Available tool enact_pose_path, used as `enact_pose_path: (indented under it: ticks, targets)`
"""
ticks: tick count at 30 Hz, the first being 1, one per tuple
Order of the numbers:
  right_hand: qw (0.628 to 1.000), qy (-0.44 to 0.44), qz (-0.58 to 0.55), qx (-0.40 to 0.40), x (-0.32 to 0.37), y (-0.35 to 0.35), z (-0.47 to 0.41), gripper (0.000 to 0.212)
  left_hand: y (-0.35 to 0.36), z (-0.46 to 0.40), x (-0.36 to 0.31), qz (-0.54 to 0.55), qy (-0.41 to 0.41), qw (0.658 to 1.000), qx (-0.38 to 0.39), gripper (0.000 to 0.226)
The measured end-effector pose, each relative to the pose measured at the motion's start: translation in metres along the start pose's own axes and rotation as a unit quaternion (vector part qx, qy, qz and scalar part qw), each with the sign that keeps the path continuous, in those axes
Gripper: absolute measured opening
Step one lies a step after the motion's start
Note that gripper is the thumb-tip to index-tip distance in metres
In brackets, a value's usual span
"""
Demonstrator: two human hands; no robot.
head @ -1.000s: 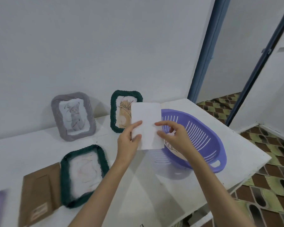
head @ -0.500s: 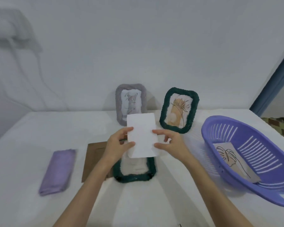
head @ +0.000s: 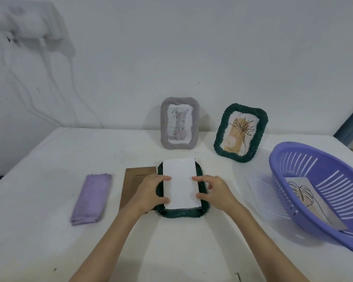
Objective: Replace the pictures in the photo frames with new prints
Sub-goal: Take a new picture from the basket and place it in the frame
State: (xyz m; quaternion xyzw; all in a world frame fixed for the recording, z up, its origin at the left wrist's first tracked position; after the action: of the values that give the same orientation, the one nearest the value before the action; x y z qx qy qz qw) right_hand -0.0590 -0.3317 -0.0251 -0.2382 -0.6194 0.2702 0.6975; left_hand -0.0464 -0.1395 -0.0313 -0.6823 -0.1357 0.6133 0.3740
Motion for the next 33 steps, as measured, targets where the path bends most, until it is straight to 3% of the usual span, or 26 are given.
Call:
enact_pose_path:
  ticks: [3, 11, 20, 24, 33]
  targets:
    - [1.000, -0.011, 0.022, 0.006, 0.001, 0.002, 0.000, 0.051, 0.005, 0.000, 0.001, -0.057, 0.004, 0.998, 0.027, 0.069]
    - [0.999, 0.002, 0.043, -0.021, -0.004, 0.006, 0.002, 0.045, 0.010, -0.002, 0.007, -0.066, -0.011, 0.996, 0.053, 0.074]
    - [0.998, 0.002, 0.013, -0.055, -0.009, 0.011, 0.003, 0.037, 0.009, -0.001, 0.008, -0.062, -0.006, 0.997, 0.049, 0.073]
    - [0.997, -0.010, -0.005, -0.070, -0.007, 0.011, 0.005, 0.037, 0.008, 0.000, 0.003, -0.066, 0.000, 0.997, 0.049, 0.084]
    - [0.998, -0.007, 0.028, -0.056, -0.010, 0.013, 0.001, 0.040, 0.012, 0.001, 0.004, -0.124, -0.003, 0.991, 0.056, 0.088]
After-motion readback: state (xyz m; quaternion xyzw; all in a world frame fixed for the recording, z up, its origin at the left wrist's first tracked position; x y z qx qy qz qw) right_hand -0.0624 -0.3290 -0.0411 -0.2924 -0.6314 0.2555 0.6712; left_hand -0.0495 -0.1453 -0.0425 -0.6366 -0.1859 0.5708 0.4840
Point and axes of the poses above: each hand's wrist, its own z-axis away from the middle knuckle, its own y-axis out of the palm, x = y × z, the point moved 8 cm from there along -z, towards the middle knuckle, and after that the axes turned 5 degrees about y, right-handed, at the moved point
